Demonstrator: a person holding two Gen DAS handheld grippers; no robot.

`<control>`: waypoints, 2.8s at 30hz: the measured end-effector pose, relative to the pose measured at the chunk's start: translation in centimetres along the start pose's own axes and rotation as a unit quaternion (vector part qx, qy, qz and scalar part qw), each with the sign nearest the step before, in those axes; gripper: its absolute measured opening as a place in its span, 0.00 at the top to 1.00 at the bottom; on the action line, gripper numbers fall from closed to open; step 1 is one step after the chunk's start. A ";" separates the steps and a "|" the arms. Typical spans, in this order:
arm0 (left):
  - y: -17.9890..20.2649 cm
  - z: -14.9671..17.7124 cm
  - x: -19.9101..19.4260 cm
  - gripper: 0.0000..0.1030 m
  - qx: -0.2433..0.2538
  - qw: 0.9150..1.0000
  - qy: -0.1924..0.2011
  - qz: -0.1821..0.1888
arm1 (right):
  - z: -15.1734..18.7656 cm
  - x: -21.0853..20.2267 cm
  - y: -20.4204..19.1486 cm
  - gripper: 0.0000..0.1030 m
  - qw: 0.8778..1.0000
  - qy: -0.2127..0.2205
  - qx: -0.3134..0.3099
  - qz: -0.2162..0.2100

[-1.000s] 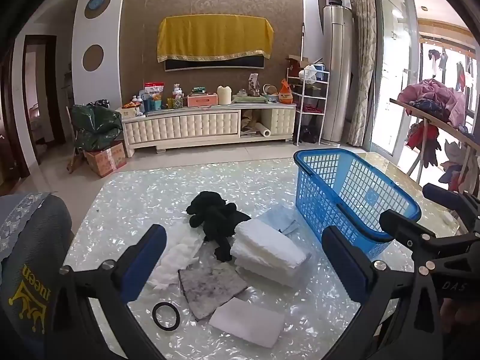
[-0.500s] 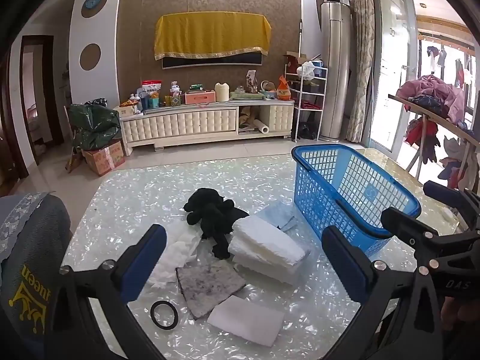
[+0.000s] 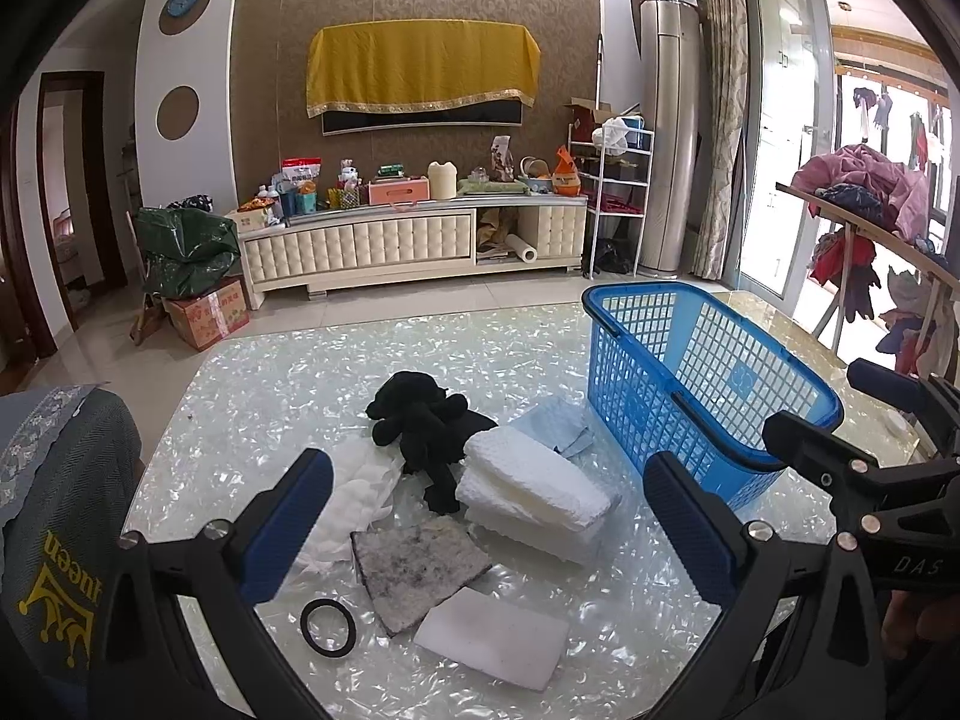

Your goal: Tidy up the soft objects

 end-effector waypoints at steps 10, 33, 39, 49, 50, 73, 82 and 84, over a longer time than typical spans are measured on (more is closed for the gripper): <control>0.1 0.0 0.0 0.00 0.000 1.000 0.000 0.000 | 0.2 -0.1 0.0 0.00 1.000 0.000 0.000 0.001; 0.3 0.0 0.1 0.00 0.003 1.000 -0.002 -0.001 | 0.4 -0.2 0.2 0.00 1.000 -0.003 0.000 0.004; 0.3 0.0 0.1 0.00 0.003 1.000 -0.002 -0.001 | 0.4 -0.2 0.3 0.00 1.000 -0.003 0.000 0.004; 0.3 0.0 0.1 0.00 0.003 1.000 -0.004 -0.001 | 0.4 -0.2 0.3 0.00 1.000 -0.004 0.000 0.005; 0.2 0.0 0.1 0.00 0.003 1.000 -0.004 -0.001 | 0.4 -0.2 0.4 0.00 1.000 -0.006 0.000 0.006; -2.0 -1.9 -0.8 0.00 -0.019 0.999 0.007 0.024 | -0.2 -0.1 0.5 0.00 1.000 -0.017 0.009 -0.003; -4.1 -2.5 0.4 0.00 -0.010 0.997 -0.069 0.038 | -1.5 -0.2 -0.2 0.00 0.999 -0.038 0.001 -0.021; -4.8 -2.6 0.5 0.00 -0.005 0.997 -0.073 0.032 | -2.0 -0.1 -0.8 0.00 0.999 -0.043 -0.008 -0.027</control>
Point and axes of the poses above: each gripper's, at about its wrist camera, not at the fingertips, and x roughly the way its jaws point, y to its right, z to its underside, the point moved 2 cm from there along x, roughly the way its jaws point, and after that the axes turned 5 degrees about -z, right-handed, at the moved point
